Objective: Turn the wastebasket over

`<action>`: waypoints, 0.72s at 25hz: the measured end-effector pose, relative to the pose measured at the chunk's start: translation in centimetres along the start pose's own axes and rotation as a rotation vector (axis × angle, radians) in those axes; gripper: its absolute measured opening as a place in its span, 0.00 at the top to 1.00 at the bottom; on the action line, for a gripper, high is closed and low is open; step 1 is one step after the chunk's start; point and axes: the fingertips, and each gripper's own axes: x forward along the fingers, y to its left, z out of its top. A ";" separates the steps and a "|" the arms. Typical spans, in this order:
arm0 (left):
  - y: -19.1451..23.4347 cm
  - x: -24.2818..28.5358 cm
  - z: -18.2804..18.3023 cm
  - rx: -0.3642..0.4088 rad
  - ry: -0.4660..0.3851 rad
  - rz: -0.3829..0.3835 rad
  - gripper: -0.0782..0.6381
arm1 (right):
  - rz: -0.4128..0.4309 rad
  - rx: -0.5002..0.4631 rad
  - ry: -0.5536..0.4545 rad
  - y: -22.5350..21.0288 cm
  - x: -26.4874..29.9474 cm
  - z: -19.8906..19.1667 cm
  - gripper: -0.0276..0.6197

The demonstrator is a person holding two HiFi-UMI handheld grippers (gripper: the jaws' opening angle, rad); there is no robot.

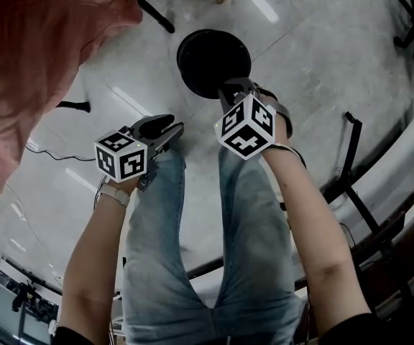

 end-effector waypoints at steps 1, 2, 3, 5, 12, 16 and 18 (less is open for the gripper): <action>-0.8 -0.4 1.0 0.032 -0.015 -0.002 0.72 | 0.003 0.028 -0.024 -0.1 -1.0 0.6 0.94; -1.8 -0.8 1.9 0.060 -0.032 -0.005 0.76 | 0.004 0.053 -0.050 -0.1 -2.1 1.3 0.94; -2.8 -1.4 2.7 0.079 -0.051 -0.009 0.80 | 0.005 0.075 -0.078 -0.1 -3.3 1.9 0.94; -5.1 -2.7 4.2 0.096 -0.088 -0.029 0.86 | 0.005 0.116 -0.135 0.0 -6.0 3.1 0.94; -15.4 -9.0 8.8 0.176 -0.190 -0.060 0.87 | 0.024 0.346 -0.360 0.7 -18.1 6.9 0.94; -21.2 -13.4 12.4 0.201 -0.251 -0.067 0.87 | 0.009 0.385 -0.475 0.6 -25.8 9.7 0.94; -23.9 -15.2 15.4 0.262 -0.300 -0.072 0.87 | -0.001 0.370 -0.525 0.1 -29.3 11.4 0.94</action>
